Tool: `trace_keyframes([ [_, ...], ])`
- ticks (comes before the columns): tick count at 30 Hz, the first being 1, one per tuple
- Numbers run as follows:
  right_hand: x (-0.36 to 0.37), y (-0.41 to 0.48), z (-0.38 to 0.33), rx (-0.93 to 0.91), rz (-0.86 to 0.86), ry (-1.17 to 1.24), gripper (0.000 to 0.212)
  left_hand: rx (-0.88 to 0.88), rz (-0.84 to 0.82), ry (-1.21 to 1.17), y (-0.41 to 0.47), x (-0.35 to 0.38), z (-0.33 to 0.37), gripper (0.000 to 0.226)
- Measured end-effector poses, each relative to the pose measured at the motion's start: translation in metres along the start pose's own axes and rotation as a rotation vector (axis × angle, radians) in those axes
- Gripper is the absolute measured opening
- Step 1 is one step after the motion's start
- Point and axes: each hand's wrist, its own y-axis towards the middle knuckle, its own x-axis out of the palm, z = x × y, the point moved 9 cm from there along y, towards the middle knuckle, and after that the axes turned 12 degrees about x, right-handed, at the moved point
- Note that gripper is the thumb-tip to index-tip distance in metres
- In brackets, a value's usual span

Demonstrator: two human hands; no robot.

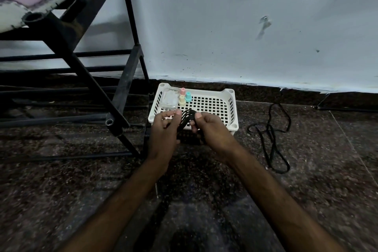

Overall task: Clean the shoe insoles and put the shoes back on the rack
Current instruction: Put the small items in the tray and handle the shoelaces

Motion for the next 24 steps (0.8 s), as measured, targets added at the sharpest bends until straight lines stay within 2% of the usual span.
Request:
trace_keyframes([
  [1,-0.001,-0.002,-0.002,-0.008,-0.007,-0.072,0.036,0.106,-0.052,0.101,0.003,0.000,0.008,0.032],
  [3,-0.004,-0.005,-0.005,0.003,-0.027,-0.136,0.036,0.221,-0.263,0.194,0.005,0.011,0.010,0.026],
  [5,-0.008,-0.006,-0.008,0.029,-0.065,-0.141,0.034,0.236,-0.480,0.268,-0.002,0.023,0.000,0.016],
  [7,-0.012,-0.002,-0.009,0.032,-0.043,-0.222,0.034,0.220,-0.563,0.286,-0.009,0.027,-0.009,0.017],
  [9,-0.011,0.006,-0.004,0.033,0.002,-0.231,0.035,0.164,-0.521,0.235,-0.011,0.026,-0.017,0.026],
  [11,-0.002,0.011,0.005,0.051,0.048,-0.173,0.035,0.061,-0.406,0.173,-0.008,0.023,-0.024,0.031],
  [13,0.008,0.017,0.013,0.010,0.151,-0.248,0.036,0.004,-0.326,0.163,-0.004,0.024,-0.026,0.035],
  [15,0.011,0.017,0.014,-0.043,0.286,-0.337,0.036,-0.026,-0.325,0.185,0.000,0.028,-0.034,0.040],
  [19,0.011,0.015,0.014,-0.088,0.400,-0.230,0.035,-0.037,-0.316,0.317,0.005,0.023,-0.038,0.059],
  [24,0.003,0.013,0.021,-0.044,0.475,-0.070,0.028,0.053,-0.294,0.508,0.000,0.024,-0.021,0.037],
])
